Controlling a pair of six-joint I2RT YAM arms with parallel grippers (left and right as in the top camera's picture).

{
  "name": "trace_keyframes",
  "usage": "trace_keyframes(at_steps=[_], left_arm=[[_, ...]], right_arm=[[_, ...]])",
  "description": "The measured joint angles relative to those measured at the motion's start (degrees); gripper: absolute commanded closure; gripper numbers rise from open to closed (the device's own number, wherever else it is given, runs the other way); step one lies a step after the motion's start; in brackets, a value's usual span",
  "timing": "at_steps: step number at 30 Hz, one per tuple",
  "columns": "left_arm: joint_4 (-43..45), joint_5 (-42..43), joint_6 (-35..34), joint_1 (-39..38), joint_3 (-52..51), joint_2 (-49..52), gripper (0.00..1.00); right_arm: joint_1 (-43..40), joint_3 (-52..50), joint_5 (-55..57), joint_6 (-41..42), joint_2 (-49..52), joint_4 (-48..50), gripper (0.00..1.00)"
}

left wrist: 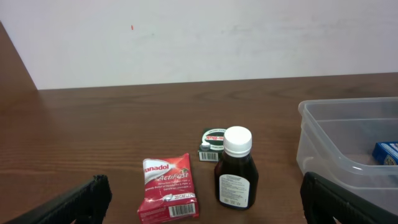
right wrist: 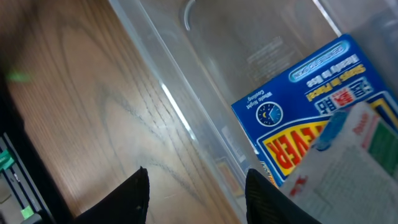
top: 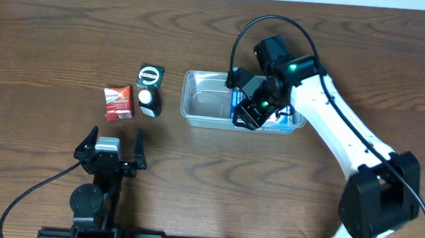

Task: Pack container
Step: 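Lower the Panadol box into the container beside the blue box and release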

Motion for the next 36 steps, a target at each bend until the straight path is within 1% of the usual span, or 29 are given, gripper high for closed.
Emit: trace_keyframes(at_steps=[5,10,22,32,36], left_arm=[[0.0,0.0,0.0,0.0,0.0,0.0,0.02],[0.0,-0.02,0.0,0.0,0.0,0.0,0.02],[0.0,-0.02,0.0,0.0,0.0,0.0,0.02],[0.0,0.0,0.0,0.0,0.0,0.0,0.02],[0.0,0.0,0.0,0.0,0.0,0.0,0.02]], right_arm=[[-0.02,-0.22,1.51,0.33,0.31,-1.05,0.51],[-0.98,-0.26,4.28,0.39,0.31,-4.11,0.51],[-7.74,-0.26,8.96,0.02,0.31,-5.11,0.5],[-12.96,0.35,9.53,-2.03,0.31,-4.2,0.5],[-12.59,3.67,6.73,-2.16,0.31,-6.43,0.46]])
